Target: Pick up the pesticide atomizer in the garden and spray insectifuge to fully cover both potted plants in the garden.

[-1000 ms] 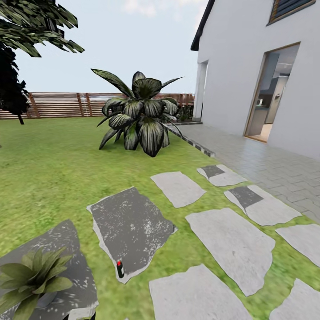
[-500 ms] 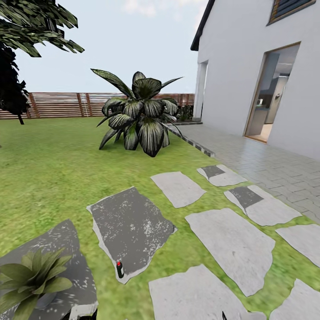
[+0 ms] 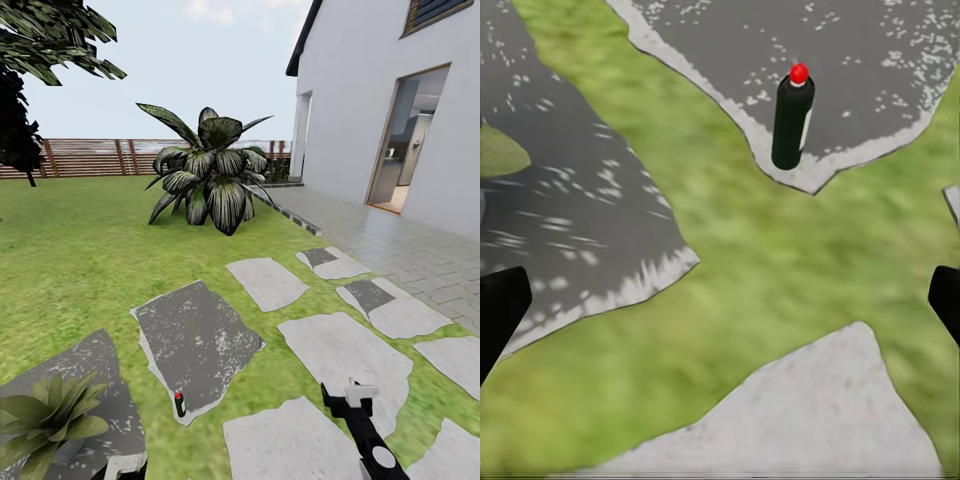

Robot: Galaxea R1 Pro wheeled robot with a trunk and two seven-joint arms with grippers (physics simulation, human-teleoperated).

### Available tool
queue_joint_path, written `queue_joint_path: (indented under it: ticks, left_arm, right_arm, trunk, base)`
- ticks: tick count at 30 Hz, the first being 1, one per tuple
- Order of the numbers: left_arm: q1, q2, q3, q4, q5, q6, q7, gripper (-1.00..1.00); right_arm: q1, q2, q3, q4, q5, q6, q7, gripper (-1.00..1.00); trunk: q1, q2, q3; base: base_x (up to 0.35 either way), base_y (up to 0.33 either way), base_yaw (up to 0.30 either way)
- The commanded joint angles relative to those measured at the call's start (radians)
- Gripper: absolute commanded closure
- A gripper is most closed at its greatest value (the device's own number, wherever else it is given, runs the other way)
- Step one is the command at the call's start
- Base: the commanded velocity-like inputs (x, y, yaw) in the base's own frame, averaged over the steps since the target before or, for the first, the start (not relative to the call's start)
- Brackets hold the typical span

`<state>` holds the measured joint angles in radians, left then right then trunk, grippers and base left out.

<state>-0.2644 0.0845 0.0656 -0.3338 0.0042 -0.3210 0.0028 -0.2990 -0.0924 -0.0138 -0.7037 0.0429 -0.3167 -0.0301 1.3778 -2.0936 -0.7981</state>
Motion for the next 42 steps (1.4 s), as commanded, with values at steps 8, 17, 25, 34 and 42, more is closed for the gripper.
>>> queue_joint_path:
  ticks: [8,17,25,34,42]
  left_arm:
    - [0.002,0.0,0.002,0.001,0.001,-0.004,0.0,-1.0]
    - [0.002,-0.002,0.001,0.001,0.002,-0.003,0.0,-1.0]
    - [0.002,-0.003,0.0,0.001,0.002,-0.003,0.0,-1.0]
    - [0.002,-0.002,0.002,0.001,0.001,-0.003,0.0,-1.0]
    - [0.001,-0.002,0.003,0.001,0.001,-0.003,0.001,-1.0]
  right_arm:
    - [-0.001,0.006,0.0,0.0,0.005,-0.002,-0.006,-1.0]
    - [-0.002,0.007,0.001,0.001,0.006,-0.002,-0.004,-1.0]
    - [-0.002,0.007,0.002,0.002,0.006,-0.002,-0.004,-1.0]
    - [-0.001,0.007,0.001,0.001,0.006,-0.002,-0.004,-1.0]
    - [-0.002,0.007,0.001,0.003,0.008,-0.002,-0.004,-1.0]
  trunk:
    - [0.0,0.0,-0.001]
    - [0.0,0.0,-0.001]
    - [0.0,0.0,-0.001]
    - [0.0,0.0,-0.001]
    - [0.0,0.0,-0.001]
  base:
    - [0.0,0.0,0.0]
    - [0.0,-0.021,0.111]
    - [0.0,-0.183,0.268]
    - [0.057,-0.26,0.241]
    - [0.157,-0.251,0.021]
